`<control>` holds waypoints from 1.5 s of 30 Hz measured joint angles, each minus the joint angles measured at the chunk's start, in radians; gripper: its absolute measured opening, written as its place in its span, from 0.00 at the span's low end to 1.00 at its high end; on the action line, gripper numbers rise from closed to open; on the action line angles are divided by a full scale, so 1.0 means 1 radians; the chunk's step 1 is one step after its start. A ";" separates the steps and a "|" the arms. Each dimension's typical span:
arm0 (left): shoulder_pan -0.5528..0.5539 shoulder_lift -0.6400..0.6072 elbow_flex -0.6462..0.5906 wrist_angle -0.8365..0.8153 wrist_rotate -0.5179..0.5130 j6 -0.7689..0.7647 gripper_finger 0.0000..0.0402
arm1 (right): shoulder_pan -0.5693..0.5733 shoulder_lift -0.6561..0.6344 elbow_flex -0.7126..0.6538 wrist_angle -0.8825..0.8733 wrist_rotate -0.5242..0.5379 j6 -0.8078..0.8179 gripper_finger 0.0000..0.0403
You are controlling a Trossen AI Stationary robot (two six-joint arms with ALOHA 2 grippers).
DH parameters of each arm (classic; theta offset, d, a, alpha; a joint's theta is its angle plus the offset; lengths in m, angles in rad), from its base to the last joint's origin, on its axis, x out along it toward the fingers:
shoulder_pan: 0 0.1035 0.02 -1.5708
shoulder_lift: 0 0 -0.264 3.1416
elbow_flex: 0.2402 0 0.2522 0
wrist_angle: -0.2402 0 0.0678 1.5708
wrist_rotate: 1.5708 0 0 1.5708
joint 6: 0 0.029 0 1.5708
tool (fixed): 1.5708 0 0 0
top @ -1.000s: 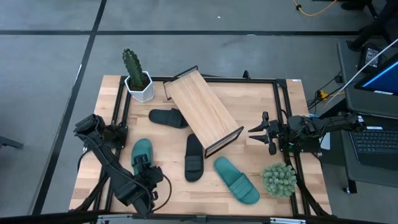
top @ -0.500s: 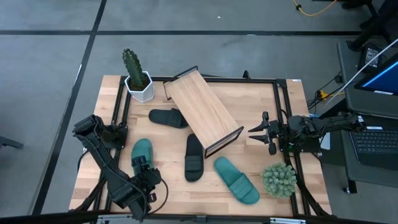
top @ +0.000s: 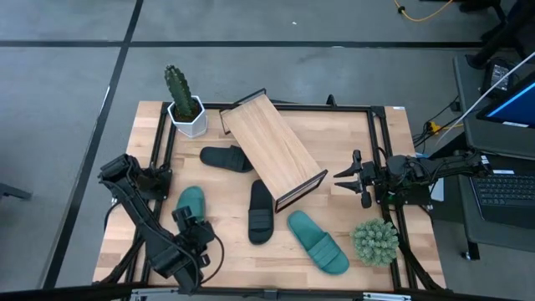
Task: Pick and place slides into the shelf
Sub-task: Put the left green slipper onto the shelf
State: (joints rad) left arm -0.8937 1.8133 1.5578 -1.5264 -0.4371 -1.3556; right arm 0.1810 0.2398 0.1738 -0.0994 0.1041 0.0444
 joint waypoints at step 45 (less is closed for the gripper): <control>-0.087 0.003 -0.360 0.052 0.065 -0.110 0.52 | 0.000 0.000 0.000 -0.003 0.000 -0.027 0.29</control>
State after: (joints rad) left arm -0.9804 1.8160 1.1979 -1.4745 -0.3718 -1.4658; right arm 0.1806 0.2401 0.1738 -0.1028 0.1040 0.0170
